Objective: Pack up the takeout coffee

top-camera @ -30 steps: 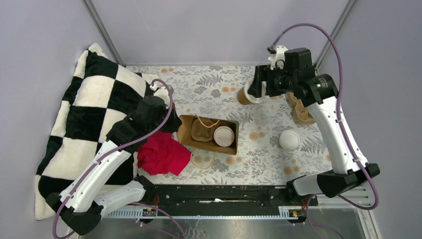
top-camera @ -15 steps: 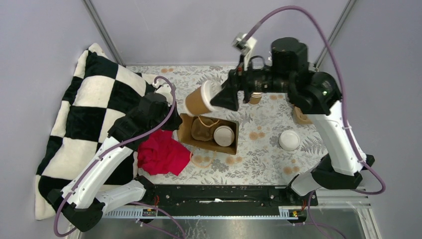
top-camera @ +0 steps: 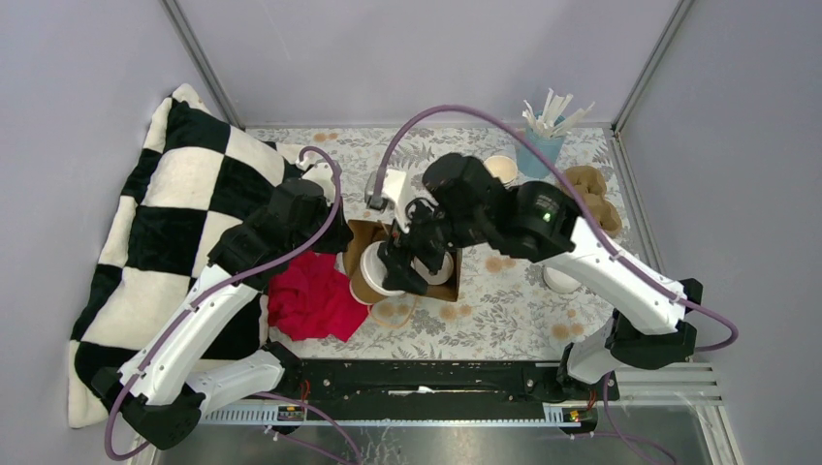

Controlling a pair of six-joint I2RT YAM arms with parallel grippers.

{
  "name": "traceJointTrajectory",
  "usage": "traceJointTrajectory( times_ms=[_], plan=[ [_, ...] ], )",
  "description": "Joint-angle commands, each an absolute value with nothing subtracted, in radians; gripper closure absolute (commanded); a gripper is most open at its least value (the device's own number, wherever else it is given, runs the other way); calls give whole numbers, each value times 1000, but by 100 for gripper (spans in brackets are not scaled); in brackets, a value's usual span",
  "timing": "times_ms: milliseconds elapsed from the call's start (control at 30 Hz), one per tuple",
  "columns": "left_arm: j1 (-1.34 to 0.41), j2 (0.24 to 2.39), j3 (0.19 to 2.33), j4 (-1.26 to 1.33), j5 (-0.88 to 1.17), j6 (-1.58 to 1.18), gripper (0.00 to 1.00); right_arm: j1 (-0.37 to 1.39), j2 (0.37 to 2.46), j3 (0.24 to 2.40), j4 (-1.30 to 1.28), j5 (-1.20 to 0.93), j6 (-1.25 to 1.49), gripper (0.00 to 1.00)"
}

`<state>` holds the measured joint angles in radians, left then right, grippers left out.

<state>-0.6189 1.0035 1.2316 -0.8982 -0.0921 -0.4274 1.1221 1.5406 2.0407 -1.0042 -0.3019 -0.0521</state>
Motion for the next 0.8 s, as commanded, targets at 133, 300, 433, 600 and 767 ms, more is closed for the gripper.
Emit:
traceJointTrajectory(
  times_ms=[133,300,433,600,767],
  plan=[
    [-621,971,1257,-878,-100,-428,100,1160,1494,1959,-907,-5,-237,44],
    [-621,959,1243,-861,-68,-409,100,1179,1526,1951,-907,72,-330,43],
    [-621,946,1232,-860,-72,-407,100,1185,1523,1885,-858,99,-406,43],
    [-621,929,1210,-860,-60,-415,100,1188,1516,1769,-746,90,-465,43],
    [-621,912,1184,-861,-50,-416,100,1196,1497,1638,-613,88,-547,43]
  ],
)
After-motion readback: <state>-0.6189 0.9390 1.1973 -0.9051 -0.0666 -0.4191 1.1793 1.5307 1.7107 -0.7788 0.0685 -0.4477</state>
